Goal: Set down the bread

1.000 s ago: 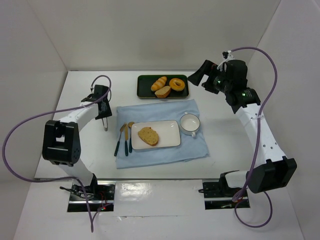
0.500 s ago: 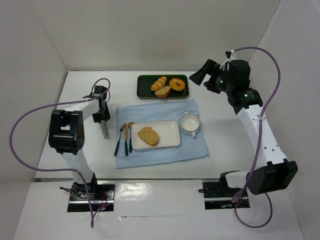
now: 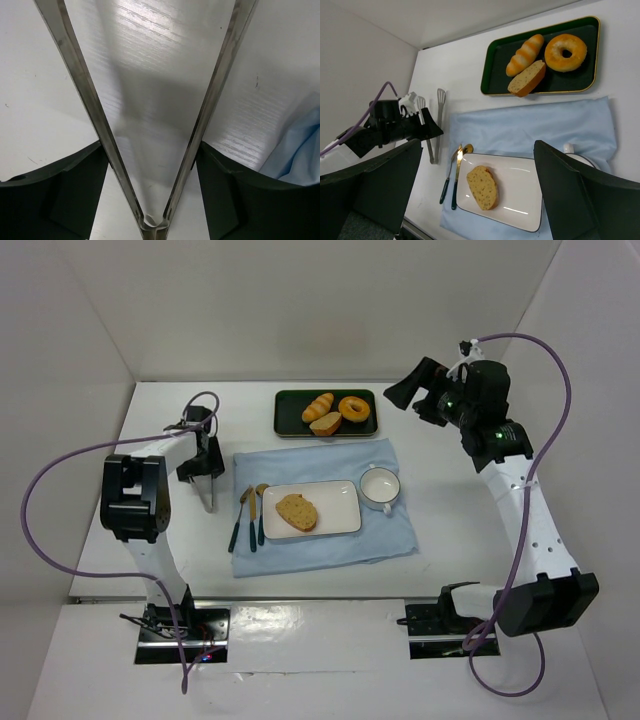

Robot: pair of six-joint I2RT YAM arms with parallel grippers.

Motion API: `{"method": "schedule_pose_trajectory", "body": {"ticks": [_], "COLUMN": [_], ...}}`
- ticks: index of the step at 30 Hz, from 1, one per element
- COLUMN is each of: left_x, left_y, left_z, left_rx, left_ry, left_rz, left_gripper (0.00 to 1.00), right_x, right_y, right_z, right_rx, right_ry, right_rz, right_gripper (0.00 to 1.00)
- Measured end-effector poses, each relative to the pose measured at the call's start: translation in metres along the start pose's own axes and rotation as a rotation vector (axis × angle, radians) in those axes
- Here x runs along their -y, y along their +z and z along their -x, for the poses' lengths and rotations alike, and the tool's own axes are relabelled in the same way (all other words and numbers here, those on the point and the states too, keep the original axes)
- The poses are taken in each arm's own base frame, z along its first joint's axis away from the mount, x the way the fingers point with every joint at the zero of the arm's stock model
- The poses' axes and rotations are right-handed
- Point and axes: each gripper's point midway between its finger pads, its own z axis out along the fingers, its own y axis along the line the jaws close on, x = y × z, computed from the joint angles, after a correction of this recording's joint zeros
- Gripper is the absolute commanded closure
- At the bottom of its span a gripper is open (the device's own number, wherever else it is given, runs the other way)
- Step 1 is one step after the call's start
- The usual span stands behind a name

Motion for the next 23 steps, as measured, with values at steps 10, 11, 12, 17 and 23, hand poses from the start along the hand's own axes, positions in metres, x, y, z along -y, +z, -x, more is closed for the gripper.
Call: {"method": "schedule_pose_trajectory", "body": {"ticks": [10, 11, 12, 17, 23], "left_x": [0.003, 0.004, 0.005, 0.001, -0.004], "left_y": [-0.002, -0.002, -0.003, -0.011, -0.079], "left_z": [-0.006, -0.008, -0.009, -0.017, 0.004], "left_rx": [-0.051, -0.057, -0.062, -0.091, 0.039], "left_ry": [-0.012, -0.012, -0.011, -0.007, -0.043], "left_rz": [-0.055, -0.062, -0.067, -0.06, -0.112], "left_gripper": [0.07, 0.07, 0.07, 0.07, 0.07], "right_x": [0.007, 0.009, 0.011, 0.021, 0.04], "right_y": [0.001, 0.002, 0.003, 0.004, 0.017], "right_z": [-0.003, -0.006, -0.008, -0.014, -0.028], "right_rx": [-0.005, -0.01, -0.015, -0.028, -0.089], "right_ry": [0.006, 0.009, 0.011, 0.009, 0.034], "right_rz": [-0.015, -0.02, -0.025, -0.06, -0.124], "right_gripper": [0.0, 0.0, 0.0, 0.0, 0.0]}}
